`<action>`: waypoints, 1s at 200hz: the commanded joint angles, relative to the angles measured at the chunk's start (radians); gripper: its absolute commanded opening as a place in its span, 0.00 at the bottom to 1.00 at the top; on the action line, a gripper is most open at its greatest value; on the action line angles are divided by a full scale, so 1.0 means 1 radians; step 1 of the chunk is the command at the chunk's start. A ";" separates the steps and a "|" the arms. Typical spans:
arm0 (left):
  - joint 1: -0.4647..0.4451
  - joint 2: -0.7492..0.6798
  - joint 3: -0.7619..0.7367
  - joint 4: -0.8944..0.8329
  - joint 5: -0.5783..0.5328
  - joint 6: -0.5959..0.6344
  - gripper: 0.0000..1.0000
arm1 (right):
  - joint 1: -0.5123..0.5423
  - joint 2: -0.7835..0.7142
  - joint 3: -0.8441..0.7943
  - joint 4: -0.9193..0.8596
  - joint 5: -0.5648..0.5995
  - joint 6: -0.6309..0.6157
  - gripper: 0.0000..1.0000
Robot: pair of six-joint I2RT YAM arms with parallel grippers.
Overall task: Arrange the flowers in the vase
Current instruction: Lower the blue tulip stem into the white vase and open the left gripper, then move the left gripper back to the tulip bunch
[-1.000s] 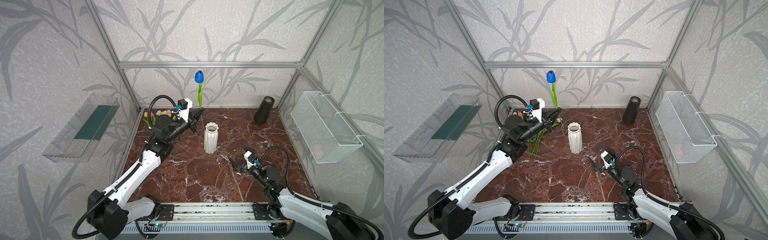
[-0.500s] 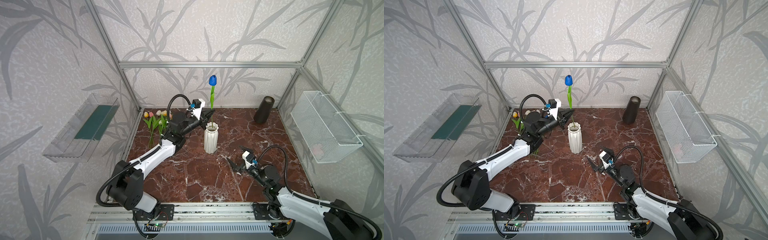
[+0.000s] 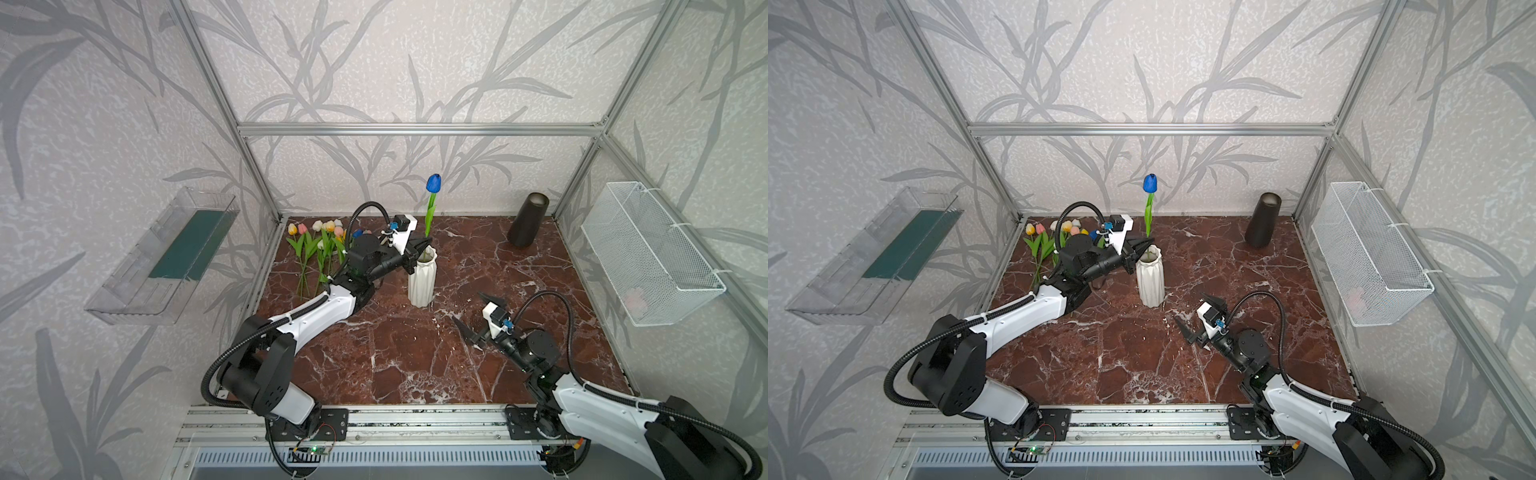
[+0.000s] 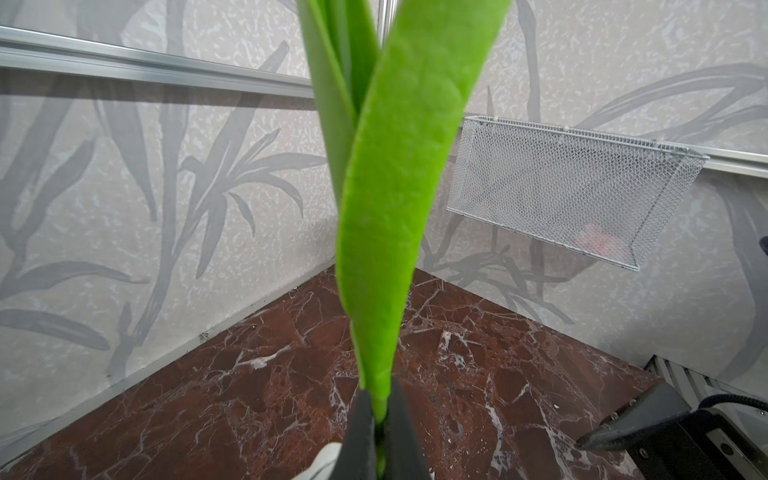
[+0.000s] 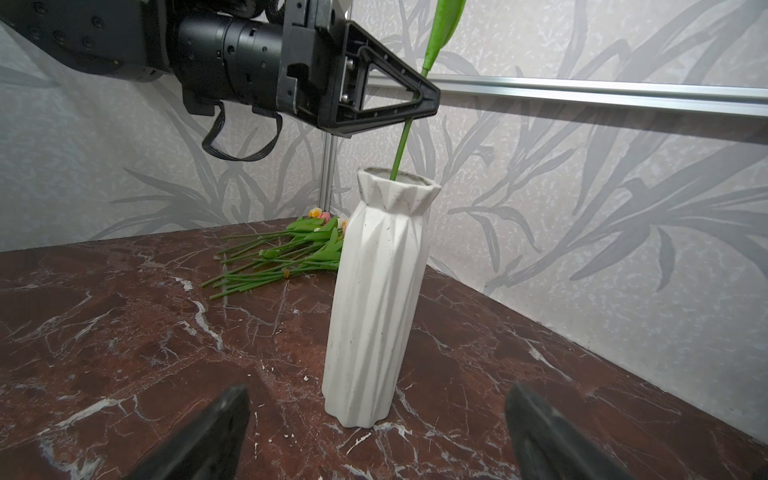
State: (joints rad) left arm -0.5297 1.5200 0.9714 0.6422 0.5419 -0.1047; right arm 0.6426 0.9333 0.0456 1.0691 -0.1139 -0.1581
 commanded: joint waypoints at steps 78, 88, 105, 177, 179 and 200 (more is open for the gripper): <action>-0.006 -0.051 0.000 -0.197 -0.022 0.143 0.21 | 0.005 0.024 0.024 0.029 -0.015 -0.002 0.97; -0.006 -0.064 0.003 -0.222 -0.023 0.151 0.24 | 0.005 0.021 0.024 0.026 -0.014 -0.002 0.97; -0.005 -0.092 0.004 -0.269 -0.017 0.181 0.43 | 0.005 0.015 0.025 0.024 -0.012 -0.003 0.97; 0.015 -0.250 -0.006 -0.415 -0.031 0.306 0.77 | 0.005 0.016 0.024 0.022 -0.010 -0.001 0.97; 0.018 -0.255 -0.007 -0.415 -0.033 0.306 0.77 | 0.005 0.016 0.024 0.022 -0.010 0.000 0.97; 0.053 -0.307 -0.049 -0.344 -0.107 0.254 0.78 | 0.005 0.015 0.028 0.012 -0.012 -0.001 0.98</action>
State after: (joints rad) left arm -0.5171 1.2839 0.9688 0.2543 0.4995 0.1497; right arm 0.6426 0.9550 0.0479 1.0691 -0.1181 -0.1581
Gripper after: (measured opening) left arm 0.774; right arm 0.976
